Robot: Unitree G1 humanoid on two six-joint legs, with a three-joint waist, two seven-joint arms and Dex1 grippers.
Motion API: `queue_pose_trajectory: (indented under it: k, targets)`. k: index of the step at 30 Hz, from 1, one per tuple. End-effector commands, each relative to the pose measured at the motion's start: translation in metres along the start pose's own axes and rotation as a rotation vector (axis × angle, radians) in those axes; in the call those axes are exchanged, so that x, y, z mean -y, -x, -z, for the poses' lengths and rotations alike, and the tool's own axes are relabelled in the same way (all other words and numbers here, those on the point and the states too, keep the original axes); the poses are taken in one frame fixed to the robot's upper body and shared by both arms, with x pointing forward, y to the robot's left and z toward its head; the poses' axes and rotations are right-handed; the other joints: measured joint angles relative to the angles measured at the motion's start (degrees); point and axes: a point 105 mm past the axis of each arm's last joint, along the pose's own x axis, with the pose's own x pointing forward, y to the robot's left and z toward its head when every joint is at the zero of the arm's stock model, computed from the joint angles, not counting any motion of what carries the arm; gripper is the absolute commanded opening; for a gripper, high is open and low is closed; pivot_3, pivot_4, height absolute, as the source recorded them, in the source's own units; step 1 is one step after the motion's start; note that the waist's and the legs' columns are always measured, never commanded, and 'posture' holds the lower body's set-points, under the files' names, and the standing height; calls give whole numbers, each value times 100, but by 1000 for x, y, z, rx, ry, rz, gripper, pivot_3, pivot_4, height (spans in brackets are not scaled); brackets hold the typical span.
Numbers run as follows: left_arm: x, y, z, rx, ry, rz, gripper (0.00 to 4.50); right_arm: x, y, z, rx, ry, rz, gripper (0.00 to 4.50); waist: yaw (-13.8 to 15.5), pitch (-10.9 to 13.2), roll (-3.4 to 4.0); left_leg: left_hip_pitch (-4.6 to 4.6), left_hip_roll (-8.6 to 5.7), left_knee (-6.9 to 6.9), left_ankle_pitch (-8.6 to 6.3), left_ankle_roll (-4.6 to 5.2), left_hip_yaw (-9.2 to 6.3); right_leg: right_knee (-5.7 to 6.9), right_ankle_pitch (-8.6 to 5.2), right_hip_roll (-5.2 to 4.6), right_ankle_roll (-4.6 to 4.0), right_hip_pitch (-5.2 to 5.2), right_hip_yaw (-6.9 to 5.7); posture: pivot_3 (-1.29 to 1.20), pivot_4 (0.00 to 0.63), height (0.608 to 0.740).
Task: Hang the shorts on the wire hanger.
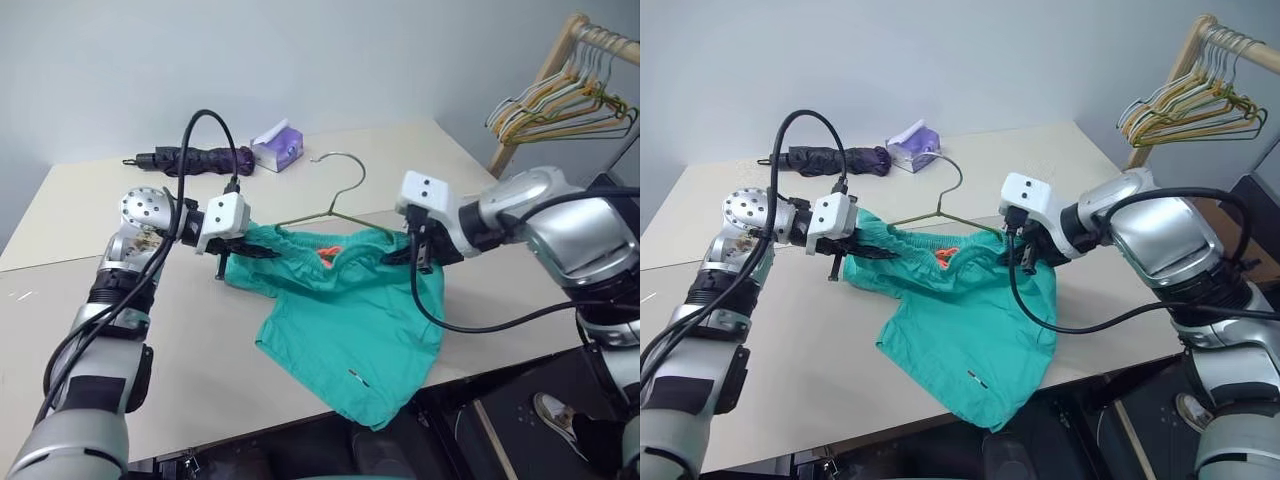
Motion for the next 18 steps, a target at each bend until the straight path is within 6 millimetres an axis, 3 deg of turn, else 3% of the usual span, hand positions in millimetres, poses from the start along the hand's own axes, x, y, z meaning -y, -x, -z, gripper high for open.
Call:
queue_pose_trajectory:
  k: [1, 10, 13, 15, 18]
  targets:
    - [-13, 4, -19, 67, -32, -32, 1657, -1, 16, -6, 71, -17, 62, 0, -5, 0, 0, 0, 0, 0, 0, 0, 0, 0, 0, 0, 0, 0, 0, -213, 0, 740]
    - [-43, 28, -15, 68, 21, -265, 4423, -13, 29, 26, 122, -225, 134, 0, -28, 0, 0, 2, 0, 2, 0, 0, -3, 1, 0, 2, 0, 3, 0, -216, 11, 740]
    - [-65, 44, -24, 139, 52, -469, 4470, -16, 36, 41, 139, -339, 196, 0, -9, 0, -1, 2, 0, 2, 0, 0, -4, 1, 0, 1, 0, 4, -1, -214, 22, 740]
    - [-71, 48, -39, 218, 68, -518, 4470, -17, 41, 50, 149, -399, 242, 0, 3, 0, -1, 0, -1, 2, 0, 0, -5, 1, 0, 0, 1, 5, -1, -213, 25, 740]
    - [-59, 43, -83, 432, 158, -458, 4470, -11, 50, 72, 146, -518, 378, 0, 19, 0, -1, -4, -1, 2, 0, 0, -5, 0, 0, -1, 1, 5, -2, -217, 31, 740]
